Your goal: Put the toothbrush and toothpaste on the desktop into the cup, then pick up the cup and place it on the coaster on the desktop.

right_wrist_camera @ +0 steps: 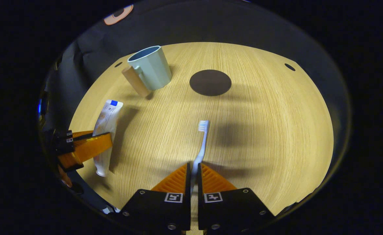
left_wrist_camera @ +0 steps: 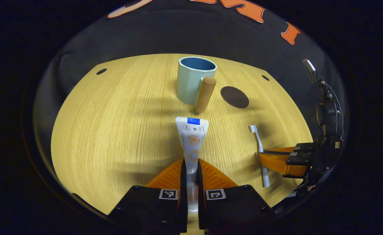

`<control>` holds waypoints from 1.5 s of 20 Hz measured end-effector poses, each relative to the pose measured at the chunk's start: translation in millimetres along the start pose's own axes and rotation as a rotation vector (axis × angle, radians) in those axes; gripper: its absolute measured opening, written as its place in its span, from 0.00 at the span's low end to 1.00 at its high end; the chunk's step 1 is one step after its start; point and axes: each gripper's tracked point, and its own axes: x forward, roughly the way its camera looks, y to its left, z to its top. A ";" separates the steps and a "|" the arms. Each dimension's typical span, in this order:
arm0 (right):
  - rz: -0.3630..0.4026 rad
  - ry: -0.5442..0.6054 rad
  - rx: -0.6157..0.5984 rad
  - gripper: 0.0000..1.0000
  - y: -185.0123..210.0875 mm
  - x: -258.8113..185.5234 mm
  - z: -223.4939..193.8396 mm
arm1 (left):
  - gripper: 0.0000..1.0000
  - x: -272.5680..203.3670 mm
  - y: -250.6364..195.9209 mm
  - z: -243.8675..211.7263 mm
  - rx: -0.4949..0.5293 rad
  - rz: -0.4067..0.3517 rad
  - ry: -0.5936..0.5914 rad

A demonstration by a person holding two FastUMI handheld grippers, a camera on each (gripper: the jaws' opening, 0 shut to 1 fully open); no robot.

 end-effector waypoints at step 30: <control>-0.008 -0.434 -0.027 0.04 -45.4 -45.6 63.9 | 0.17 -27.1 -2.0 231.6 0.091 0.059 -1.051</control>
